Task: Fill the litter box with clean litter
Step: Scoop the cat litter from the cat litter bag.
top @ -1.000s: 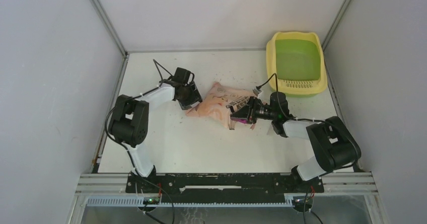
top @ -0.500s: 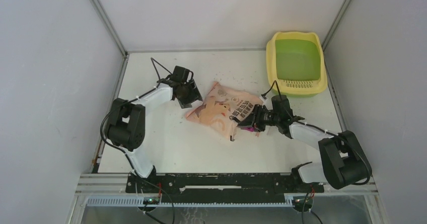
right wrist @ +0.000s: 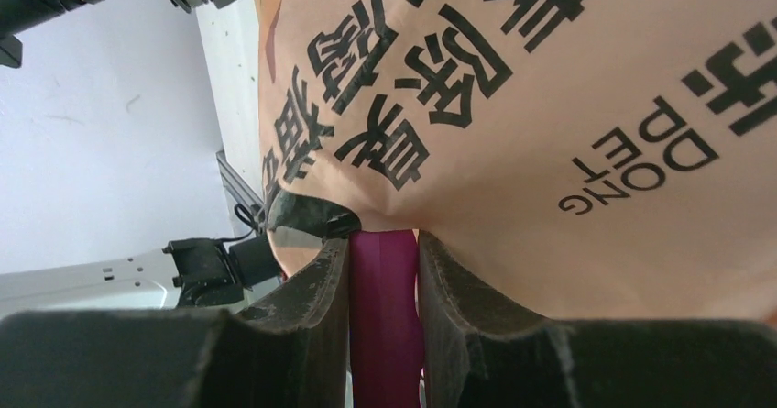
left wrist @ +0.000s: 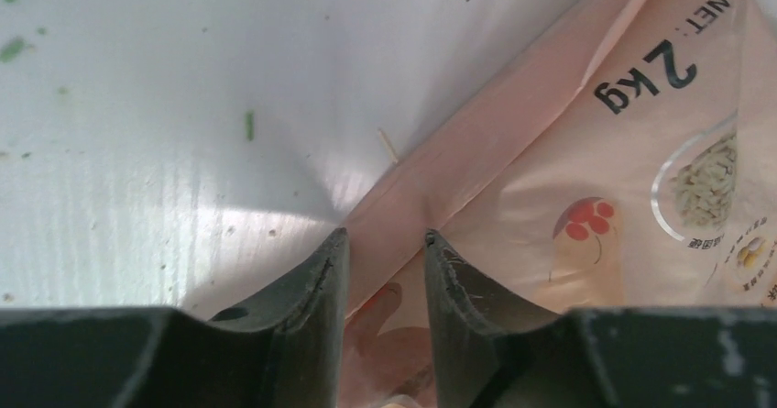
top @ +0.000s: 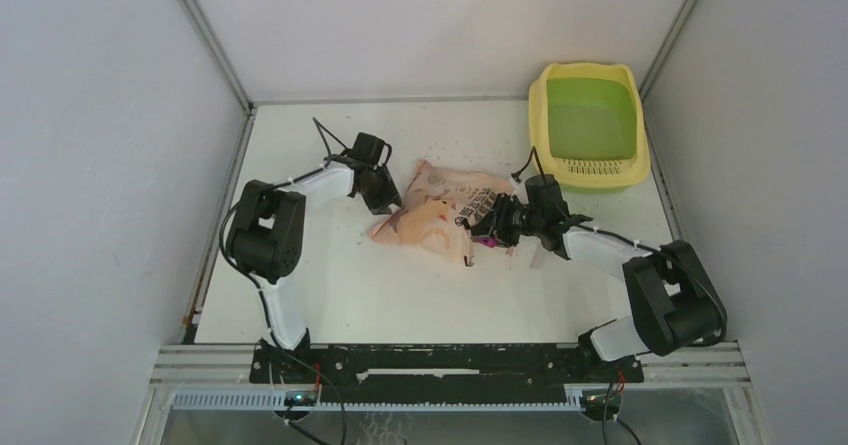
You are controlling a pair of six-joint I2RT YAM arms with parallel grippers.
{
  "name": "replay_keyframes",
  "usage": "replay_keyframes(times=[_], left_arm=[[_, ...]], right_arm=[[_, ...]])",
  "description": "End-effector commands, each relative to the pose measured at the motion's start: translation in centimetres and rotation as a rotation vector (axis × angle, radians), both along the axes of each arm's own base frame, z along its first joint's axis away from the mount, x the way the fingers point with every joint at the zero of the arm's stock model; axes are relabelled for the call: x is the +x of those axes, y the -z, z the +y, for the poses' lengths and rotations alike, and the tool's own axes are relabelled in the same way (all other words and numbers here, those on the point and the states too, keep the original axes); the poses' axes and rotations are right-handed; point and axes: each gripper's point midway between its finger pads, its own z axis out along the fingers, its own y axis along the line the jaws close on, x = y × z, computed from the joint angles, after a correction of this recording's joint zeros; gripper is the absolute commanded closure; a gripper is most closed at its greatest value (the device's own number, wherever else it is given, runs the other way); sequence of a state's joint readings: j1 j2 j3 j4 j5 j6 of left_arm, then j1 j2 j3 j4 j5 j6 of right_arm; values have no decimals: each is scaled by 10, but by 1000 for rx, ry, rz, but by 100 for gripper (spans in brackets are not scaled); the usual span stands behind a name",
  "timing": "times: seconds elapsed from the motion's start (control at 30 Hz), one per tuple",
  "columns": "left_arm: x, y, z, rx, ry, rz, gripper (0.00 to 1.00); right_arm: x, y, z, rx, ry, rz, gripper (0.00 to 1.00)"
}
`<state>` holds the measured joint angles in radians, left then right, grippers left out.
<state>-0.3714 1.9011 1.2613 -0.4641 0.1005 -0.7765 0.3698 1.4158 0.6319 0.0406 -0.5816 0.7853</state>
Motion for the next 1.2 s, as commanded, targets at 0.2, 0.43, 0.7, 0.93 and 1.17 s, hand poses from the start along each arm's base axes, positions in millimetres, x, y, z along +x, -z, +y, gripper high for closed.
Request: replay_keyframes(times=[0.2,0.43,0.7,0.93,1.17], left_arm=[[7,-11,-34,-66,89,-21,65],[6,-18,-47,-80,119,-29,65],[8,-20,-55,-102,137,-40,66],[5,-77,-51,-138,145,-141,64],[6,-123,-21,-148,76,-221,56]], right_arm=[[38,14,26,-30,9,-25,100],[50,22,50,8,-73,-49,100],[60,33,75,98,-136,-93,100],[70,19,86,269,-192,-188,100],[71,-14,83,365,-243,-292,100]])
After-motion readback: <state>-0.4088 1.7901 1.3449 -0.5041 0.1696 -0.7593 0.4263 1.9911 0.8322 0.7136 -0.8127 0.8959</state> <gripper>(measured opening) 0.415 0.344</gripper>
